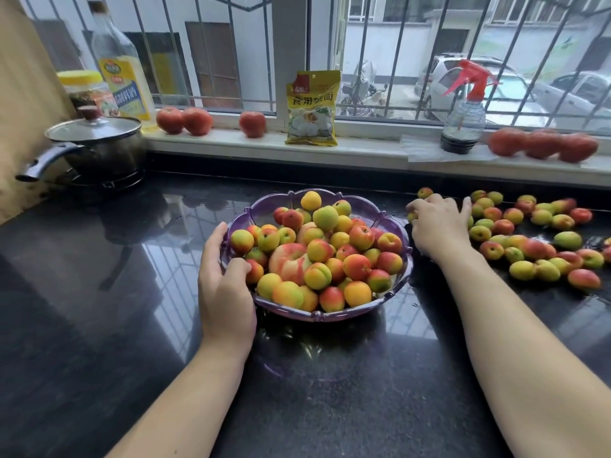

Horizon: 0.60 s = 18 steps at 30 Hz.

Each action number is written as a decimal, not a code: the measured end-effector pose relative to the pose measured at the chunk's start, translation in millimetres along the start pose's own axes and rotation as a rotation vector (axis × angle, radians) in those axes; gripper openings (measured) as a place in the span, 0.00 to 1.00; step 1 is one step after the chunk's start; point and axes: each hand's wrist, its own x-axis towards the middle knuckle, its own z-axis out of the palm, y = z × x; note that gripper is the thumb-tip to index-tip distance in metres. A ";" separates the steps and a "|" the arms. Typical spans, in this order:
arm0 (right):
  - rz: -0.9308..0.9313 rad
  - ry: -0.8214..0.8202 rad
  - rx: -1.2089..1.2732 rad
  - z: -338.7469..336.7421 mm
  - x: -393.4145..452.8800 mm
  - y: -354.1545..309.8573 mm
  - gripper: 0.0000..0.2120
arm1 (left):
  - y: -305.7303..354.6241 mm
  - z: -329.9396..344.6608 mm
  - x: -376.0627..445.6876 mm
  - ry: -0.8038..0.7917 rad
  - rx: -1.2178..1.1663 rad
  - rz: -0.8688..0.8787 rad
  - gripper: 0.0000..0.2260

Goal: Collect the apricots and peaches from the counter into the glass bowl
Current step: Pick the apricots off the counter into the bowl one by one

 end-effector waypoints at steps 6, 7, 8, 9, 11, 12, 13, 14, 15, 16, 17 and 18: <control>0.011 0.072 0.210 -25.3 2.3 -8.9 0.12 | 3.1 -0.2 -1.6 -0.009 0.020 -0.008 0.31; -0.009 0.103 0.371 -44.4 1.0 -13.3 0.12 | 3.1 -0.4 -1.4 -0.007 0.021 -0.010 0.31; -0.042 0.104 0.554 -66.0 -1.6 -18.9 0.12 | 2.9 -0.7 -1.4 -0.005 0.021 -0.014 0.31; -0.095 0.060 0.716 -88.6 -6.7 -25.4 0.11 | 2.7 -0.8 -1.3 -0.004 0.022 -0.017 0.31; -0.280 -0.085 0.856 -128.3 -24.8 -41.5 0.10 | 2.5 -0.7 -1.1 -0.004 0.025 -0.019 0.30; -0.376 -0.172 0.829 -140.6 -34.0 -50.3 0.09 | 3.0 -0.5 -1.5 -0.006 0.026 -0.018 0.30; -0.449 -0.259 0.768 -147.5 -41.7 -58.9 0.08 | 3.6 -0.2 -1.8 -0.010 0.026 -0.016 0.30; -0.502 -0.325 0.684 -147.9 -46.4 -66.6 0.07 | 4.4 0.1 -2.2 -0.012 0.023 -0.012 0.30; -0.536 -0.358 0.589 -144.0 -48.5 -73.3 0.07 | 5.1 0.4 -2.5 -0.013 0.019 -0.009 0.30; -0.550 -0.368 0.501 -138.4 -48.9 -78.6 0.08 | 5.5 0.5 -2.6 -0.012 0.018 -0.008 0.30; -0.547 -0.374 0.441 -132.9 -48.6 -82.6 0.09 | 5.9 0.4 -2.7 -0.011 0.019 -0.009 0.31; -0.541 -0.390 0.418 -129.2 -48.4 -84.2 0.10 | 5.8 -0.1 -2.7 -0.009 0.018 -0.012 0.31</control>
